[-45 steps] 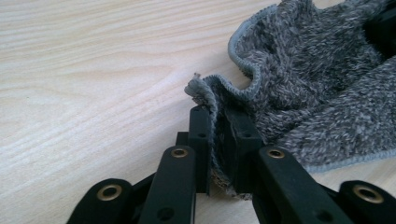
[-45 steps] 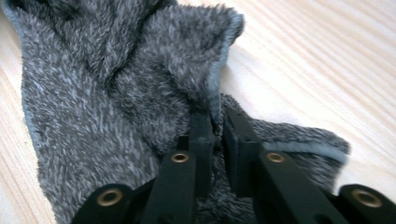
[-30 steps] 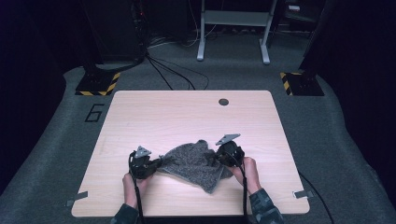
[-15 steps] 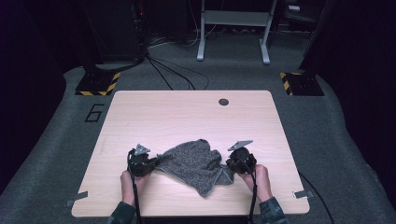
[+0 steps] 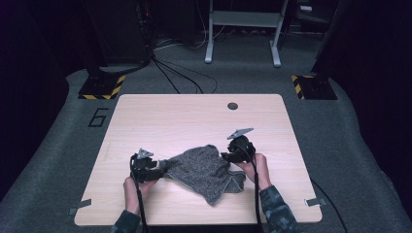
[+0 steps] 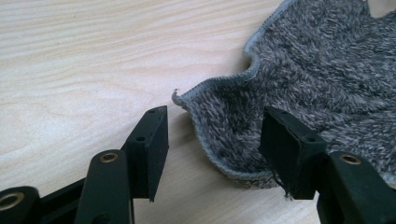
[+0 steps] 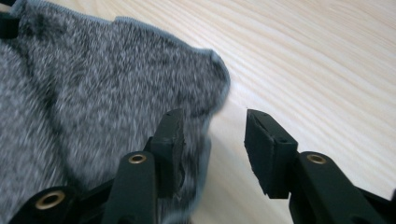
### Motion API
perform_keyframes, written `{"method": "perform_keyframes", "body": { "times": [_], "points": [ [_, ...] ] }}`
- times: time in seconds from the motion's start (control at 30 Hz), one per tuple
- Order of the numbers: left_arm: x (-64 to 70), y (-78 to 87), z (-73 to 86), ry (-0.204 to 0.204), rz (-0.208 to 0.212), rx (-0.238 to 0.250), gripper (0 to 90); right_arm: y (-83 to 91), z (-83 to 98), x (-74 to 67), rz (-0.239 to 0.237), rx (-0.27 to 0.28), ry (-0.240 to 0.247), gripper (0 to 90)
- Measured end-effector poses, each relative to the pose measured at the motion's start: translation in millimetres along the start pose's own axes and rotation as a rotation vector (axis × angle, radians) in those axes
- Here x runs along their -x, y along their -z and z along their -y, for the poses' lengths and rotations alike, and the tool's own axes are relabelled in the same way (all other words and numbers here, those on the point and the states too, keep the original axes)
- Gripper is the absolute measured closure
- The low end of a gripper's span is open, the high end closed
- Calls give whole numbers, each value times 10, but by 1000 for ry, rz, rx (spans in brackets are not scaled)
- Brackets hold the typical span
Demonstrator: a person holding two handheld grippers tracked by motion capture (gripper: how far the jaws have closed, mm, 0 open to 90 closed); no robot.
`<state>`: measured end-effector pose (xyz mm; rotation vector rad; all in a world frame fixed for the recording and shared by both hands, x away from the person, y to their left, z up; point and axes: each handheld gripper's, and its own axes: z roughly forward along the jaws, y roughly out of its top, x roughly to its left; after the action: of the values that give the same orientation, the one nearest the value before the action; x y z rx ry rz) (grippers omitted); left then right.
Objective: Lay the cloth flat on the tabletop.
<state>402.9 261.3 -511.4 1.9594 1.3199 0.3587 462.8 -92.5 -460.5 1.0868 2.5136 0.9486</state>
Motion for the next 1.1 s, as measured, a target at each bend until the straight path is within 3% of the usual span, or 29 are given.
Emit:
{"method": "perform_keyframes", "body": {
  "times": [0.3,0.63,0.7,0.8,0.9,1.1],
  "points": [
    [-102,-8,-51,18,-10,6,419,-362,-286,60,-20,-46,19,555],
    [-111,-77,-98,18,4,-23,474,-648,-444,9,11,-104,56,575],
    [-110,-91,-95,22,1,-11,518,-704,-455,-5,18,-118,60,587],
    [-124,-92,-99,8,9,-32,574,-787,-459,-9,42,-136,75,614],
    [-116,-101,-100,6,2,-13,638,-848,-438,-9,62,-151,60,669],
    [-116,-112,-107,-27,0,-22,765,-849,-419,23,51,-147,41,809]
  ]
}}
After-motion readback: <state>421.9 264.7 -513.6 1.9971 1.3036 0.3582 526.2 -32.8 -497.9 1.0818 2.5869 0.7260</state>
